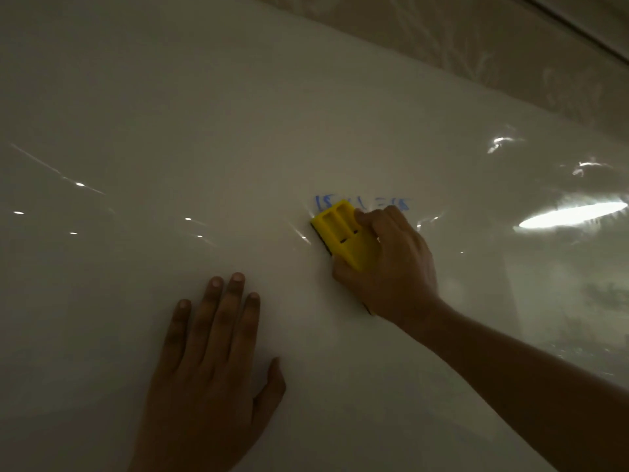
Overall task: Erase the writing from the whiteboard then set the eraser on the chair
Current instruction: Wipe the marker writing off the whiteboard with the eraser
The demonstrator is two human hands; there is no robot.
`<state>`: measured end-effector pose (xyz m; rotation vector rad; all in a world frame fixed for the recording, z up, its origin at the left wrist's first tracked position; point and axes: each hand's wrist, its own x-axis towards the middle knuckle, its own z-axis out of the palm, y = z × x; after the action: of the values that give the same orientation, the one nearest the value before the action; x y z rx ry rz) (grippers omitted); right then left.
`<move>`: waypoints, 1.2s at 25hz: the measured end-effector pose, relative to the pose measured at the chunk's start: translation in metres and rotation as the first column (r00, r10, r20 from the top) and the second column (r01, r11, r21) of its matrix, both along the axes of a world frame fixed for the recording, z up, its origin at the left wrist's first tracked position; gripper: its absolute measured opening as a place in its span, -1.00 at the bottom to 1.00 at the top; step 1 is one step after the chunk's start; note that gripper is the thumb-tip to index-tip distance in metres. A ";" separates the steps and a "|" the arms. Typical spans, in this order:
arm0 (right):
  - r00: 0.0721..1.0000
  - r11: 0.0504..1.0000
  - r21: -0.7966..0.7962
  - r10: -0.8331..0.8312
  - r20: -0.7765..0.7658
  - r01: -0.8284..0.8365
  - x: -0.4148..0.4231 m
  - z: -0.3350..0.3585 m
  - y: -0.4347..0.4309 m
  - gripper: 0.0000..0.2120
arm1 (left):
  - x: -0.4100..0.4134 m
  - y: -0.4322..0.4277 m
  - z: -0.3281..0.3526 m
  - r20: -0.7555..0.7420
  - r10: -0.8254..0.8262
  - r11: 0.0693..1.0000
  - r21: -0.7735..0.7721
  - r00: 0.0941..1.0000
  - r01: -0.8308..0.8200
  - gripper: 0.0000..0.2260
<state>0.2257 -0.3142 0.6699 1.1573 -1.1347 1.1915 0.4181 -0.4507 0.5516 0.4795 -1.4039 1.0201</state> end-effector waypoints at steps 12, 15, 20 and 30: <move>0.969 0.996 0.068 -0.039 -0.246 0.057 0.007 0.028 -0.011 -0.42 | 0.000 -0.001 0.000 -0.002 0.006 1.000 0.008 1.000 -0.006 -0.36; 0.995 0.997 0.014 -0.077 -0.059 0.078 -0.013 0.046 0.003 -0.42 | 0.000 -0.003 0.000 -0.007 -0.002 1.000 -0.005 1.000 0.002 -0.36; 0.993 0.999 0.028 0.025 -0.113 -0.022 0.004 0.044 -0.008 -0.43 | -0.002 -0.008 0.003 -0.036 -0.009 0.999 -0.043 0.999 0.007 -0.38; 0.983 0.993 0.116 -0.016 -0.181 0.037 0.002 0.048 -0.009 -0.35 | -0.001 -0.003 0.001 -0.008 0.013 1.000 -0.007 1.000 -0.013 -0.36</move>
<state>0.2279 -0.3232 0.7181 1.3085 -1.0911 0.9886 0.4169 -0.4540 0.5529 0.4876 -1.3912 1.0324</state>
